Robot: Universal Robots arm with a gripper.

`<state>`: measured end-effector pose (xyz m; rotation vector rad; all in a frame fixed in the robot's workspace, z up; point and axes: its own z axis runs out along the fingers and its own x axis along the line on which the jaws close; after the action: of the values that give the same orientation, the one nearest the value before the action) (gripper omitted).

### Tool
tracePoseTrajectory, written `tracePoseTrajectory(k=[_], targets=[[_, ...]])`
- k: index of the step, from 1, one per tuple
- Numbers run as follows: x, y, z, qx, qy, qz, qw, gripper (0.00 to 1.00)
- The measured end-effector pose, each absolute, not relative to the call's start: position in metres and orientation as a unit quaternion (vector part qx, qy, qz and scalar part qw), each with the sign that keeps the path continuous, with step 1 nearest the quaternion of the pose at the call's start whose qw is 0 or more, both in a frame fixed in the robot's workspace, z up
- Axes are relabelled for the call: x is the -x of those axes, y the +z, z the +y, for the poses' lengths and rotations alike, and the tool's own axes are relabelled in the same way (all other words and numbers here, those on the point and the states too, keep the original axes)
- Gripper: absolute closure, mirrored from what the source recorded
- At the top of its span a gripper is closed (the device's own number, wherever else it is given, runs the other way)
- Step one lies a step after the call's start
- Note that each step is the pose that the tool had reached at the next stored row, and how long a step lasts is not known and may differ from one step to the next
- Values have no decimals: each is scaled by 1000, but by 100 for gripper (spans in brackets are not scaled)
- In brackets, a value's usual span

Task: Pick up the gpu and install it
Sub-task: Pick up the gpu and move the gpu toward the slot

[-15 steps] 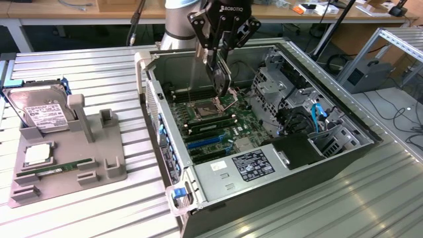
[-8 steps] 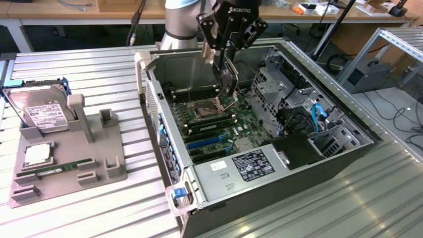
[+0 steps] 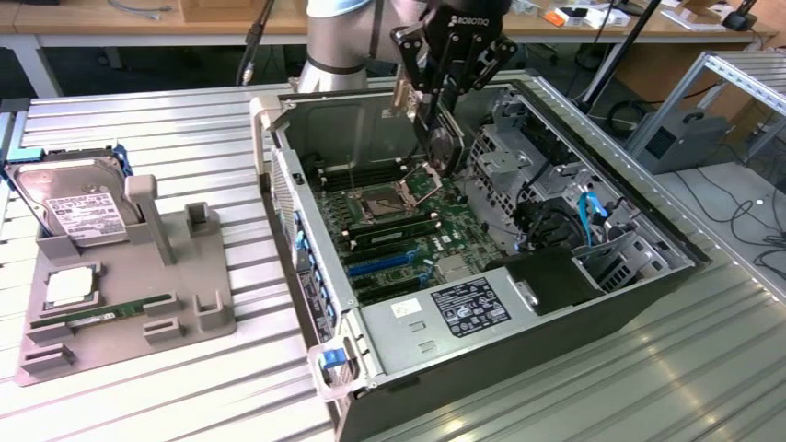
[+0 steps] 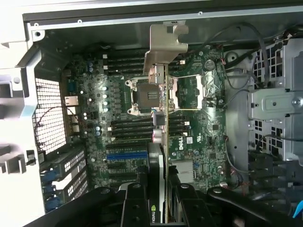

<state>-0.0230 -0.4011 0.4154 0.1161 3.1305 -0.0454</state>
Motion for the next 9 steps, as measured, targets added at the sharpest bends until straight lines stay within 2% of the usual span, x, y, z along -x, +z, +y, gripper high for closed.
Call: tracePoseTrajectory(k=[9], targets=[[-11, 414, -401, -37, -15, 999, 3, 73]])
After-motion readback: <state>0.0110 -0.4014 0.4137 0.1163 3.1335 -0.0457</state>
